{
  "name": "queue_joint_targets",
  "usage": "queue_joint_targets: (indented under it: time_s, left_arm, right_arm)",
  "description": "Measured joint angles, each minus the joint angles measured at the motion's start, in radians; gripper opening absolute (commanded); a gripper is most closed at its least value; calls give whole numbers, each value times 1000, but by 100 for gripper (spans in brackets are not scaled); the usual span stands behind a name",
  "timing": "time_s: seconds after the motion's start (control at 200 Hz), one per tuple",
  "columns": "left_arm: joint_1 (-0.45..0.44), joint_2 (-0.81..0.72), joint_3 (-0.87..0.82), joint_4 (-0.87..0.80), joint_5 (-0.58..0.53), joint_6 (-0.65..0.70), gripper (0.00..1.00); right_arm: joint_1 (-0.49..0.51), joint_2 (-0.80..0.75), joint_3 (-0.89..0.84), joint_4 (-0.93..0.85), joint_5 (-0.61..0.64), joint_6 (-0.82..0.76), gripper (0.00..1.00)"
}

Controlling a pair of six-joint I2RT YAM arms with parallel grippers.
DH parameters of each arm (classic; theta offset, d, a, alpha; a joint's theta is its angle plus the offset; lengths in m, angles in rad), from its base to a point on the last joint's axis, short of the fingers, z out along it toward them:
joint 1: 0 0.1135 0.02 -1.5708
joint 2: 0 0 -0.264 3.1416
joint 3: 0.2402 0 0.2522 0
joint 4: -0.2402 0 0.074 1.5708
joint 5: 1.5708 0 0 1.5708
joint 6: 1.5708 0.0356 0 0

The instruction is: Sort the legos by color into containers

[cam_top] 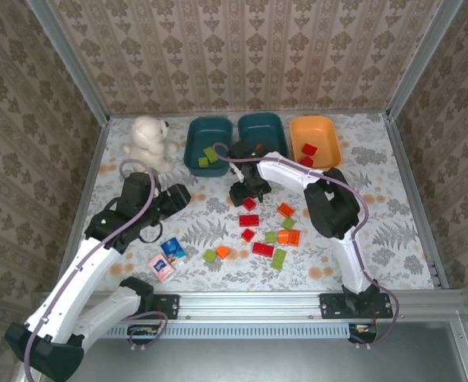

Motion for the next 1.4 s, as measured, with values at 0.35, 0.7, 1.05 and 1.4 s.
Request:
queue_joint_targets:
  time_s: [0.35, 0.7, 1.05, 1.4]
  left_arm:
    - [0, 31, 0, -13, 1, -1, 76]
    - [-7, 80, 0, 9, 27, 3, 75]
    - [-127, 367, 126, 120, 105, 65, 75]
    - [-157, 502, 248, 180, 144, 108, 74]
  right_arm:
    - [11, 58, 42, -2, 8, -3, 38]
    - [5, 55, 72, -3, 40, 17, 24]
    - [-309, -205, 66, -15, 92, 71, 26]
    - [-542, -8, 238, -66, 174, 136, 26]
